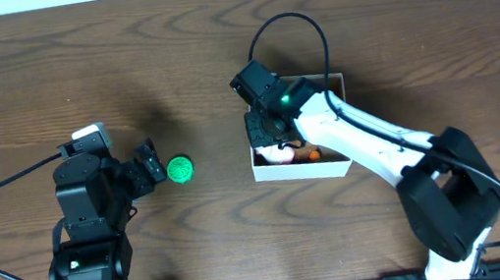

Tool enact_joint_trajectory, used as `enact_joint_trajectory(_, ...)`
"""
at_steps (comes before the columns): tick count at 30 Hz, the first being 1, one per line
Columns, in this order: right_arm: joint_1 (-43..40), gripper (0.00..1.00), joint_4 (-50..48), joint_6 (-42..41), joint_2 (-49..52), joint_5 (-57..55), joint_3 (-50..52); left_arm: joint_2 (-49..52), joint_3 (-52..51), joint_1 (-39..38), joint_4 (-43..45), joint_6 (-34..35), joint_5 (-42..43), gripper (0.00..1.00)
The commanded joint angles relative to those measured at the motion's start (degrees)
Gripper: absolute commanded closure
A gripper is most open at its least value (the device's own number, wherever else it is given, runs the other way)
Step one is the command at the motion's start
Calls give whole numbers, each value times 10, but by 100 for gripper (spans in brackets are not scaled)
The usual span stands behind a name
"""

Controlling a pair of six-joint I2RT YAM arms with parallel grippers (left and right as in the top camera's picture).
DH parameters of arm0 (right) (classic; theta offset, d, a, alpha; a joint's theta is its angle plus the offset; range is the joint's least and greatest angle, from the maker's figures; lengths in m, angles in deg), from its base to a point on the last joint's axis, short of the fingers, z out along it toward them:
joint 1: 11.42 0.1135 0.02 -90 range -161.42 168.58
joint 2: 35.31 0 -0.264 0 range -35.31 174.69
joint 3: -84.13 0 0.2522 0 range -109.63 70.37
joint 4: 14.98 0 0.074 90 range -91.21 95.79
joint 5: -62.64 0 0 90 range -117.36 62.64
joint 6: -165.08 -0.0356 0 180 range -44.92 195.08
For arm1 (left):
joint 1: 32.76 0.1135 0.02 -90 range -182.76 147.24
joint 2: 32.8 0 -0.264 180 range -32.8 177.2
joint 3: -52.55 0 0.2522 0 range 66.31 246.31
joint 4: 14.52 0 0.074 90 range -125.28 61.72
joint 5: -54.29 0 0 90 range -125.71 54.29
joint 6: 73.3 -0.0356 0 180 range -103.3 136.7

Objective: Pack container
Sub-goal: 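Carry the duck into the box and press it down beside the bear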

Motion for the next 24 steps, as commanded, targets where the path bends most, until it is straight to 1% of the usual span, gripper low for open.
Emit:
enact_joint_trajectory(1, -4, 51, 0, 21, -25, -7, 6, 1, 16, 3, -2, 1, -5, 2)
enact_joint_trajectory(13, -10, 53, 2, 21, -42, -9, 6, 1, 16, 3, -2, 1, -5, 2)
enact_joint_trajectory(16, -10, 53, 2, 21, -44, -30, 6, 1, 16, 3, -2, 1, -5, 2)
enact_joint_trajectory(24, -35, 51, 3, 43, -101, -48, 6, 1, 16, 3, -8, 1, -5, 2)
